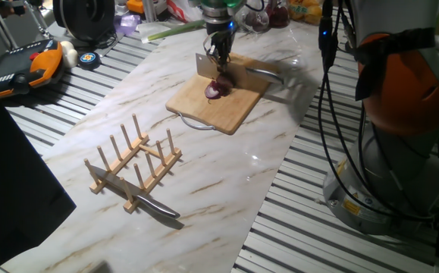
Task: Chop the onions
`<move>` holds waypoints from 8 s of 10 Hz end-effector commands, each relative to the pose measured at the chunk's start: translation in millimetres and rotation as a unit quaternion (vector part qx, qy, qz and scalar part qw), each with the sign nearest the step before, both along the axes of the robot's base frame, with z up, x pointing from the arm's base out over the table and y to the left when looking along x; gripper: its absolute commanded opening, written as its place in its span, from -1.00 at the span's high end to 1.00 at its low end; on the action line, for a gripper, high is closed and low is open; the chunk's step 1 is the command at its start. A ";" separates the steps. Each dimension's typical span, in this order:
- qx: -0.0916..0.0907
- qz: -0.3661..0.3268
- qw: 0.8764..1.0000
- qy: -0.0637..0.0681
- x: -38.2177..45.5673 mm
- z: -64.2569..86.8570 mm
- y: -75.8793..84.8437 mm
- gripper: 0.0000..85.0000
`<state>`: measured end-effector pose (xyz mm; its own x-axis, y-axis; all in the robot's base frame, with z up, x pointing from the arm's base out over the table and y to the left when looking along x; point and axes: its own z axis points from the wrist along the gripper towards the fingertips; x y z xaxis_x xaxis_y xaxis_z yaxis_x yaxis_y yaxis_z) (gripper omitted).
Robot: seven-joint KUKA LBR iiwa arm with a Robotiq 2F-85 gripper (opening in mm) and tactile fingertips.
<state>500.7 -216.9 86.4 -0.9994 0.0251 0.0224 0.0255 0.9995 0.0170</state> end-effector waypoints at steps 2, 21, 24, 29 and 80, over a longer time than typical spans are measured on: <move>-0.001 0.000 1.000 0.000 1.0 -3.3 0.9 0.98; -0.006 0.003 1.000 0.013 -5.5 38.2 10.7 0.98; -0.010 0.021 1.000 0.015 -4.5 44.0 -2.0 0.98; -0.020 0.043 0.999 0.013 -3.2 44.5 -7.7 0.98; -0.001 0.047 0.998 -0.028 -2.7 25.4 -12.3 0.94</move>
